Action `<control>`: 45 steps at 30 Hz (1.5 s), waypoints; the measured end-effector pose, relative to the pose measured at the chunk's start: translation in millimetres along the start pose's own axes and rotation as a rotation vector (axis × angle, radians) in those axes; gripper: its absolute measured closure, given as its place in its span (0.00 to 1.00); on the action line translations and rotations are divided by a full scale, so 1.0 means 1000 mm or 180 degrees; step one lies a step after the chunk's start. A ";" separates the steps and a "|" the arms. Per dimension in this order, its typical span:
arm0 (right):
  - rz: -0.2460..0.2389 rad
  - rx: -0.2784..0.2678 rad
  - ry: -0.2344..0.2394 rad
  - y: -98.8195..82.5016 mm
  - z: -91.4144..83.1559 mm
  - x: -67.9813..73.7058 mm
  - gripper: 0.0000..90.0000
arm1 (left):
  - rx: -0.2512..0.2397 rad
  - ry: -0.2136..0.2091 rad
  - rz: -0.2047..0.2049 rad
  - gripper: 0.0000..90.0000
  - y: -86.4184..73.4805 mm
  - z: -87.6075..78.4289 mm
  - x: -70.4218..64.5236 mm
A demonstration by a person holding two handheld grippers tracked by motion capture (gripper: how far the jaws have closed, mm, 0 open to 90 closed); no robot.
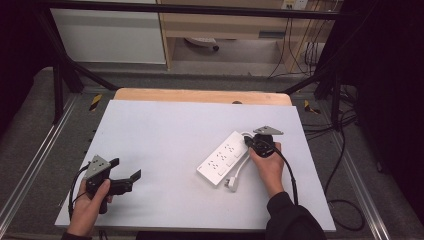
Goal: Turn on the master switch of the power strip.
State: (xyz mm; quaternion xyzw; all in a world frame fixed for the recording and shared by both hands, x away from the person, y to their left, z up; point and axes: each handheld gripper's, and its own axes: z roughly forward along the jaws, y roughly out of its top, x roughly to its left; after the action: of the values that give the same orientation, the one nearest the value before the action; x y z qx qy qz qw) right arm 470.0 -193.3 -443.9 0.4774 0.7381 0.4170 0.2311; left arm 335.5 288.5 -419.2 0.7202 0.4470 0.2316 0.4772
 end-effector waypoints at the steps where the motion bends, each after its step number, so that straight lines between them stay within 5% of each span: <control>1: -0.0033 -0.0006 -0.0009 0.000 0.000 0.000 1.00 | 0.0000 0.0001 0.0001 0.07 0.000 0.000 0.000; 25: 0.0066 -0.0005 -0.0009 0.001 0.000 0.000 1.00 | -0.0013 -0.0007 -0.0006 0.07 0.000 0.000 0.000; 45: 0.0048 -0.0187 0.0003 0.013 -0.016 -0.001 1.00 | -0.0006 0.0001 -0.0001 0.07 0.000 0.000 0.000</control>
State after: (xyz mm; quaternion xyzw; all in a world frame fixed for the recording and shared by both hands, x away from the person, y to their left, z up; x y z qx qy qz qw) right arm 465.5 -198.2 -424.8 0.4757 0.7220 0.4405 0.2415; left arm 335.6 288.5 -419.1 0.7197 0.4471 0.2321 0.4778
